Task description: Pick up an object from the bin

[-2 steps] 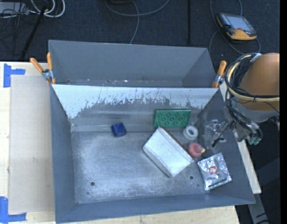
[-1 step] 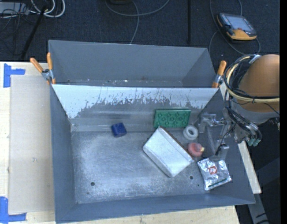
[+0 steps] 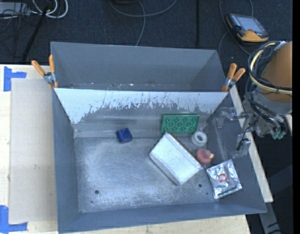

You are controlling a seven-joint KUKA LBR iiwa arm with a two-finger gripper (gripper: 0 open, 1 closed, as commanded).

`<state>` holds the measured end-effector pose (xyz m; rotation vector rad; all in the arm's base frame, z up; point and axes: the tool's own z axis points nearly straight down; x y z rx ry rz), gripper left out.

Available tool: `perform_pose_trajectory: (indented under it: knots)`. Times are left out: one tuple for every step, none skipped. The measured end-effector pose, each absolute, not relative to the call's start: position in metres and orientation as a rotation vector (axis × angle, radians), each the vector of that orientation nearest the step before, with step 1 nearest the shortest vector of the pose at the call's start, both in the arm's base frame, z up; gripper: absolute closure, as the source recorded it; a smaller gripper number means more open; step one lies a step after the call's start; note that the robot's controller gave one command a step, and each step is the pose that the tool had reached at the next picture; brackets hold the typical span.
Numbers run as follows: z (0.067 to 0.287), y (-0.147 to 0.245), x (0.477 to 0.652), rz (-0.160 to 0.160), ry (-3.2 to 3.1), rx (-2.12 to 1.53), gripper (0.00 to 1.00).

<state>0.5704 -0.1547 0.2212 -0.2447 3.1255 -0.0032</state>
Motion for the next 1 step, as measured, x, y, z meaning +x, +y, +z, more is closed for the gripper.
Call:
perform_pose_trajectory:
  knots:
    - [0.0845, -0.148, 0.5637, 0.006, 3.121, -0.414, 0.0]
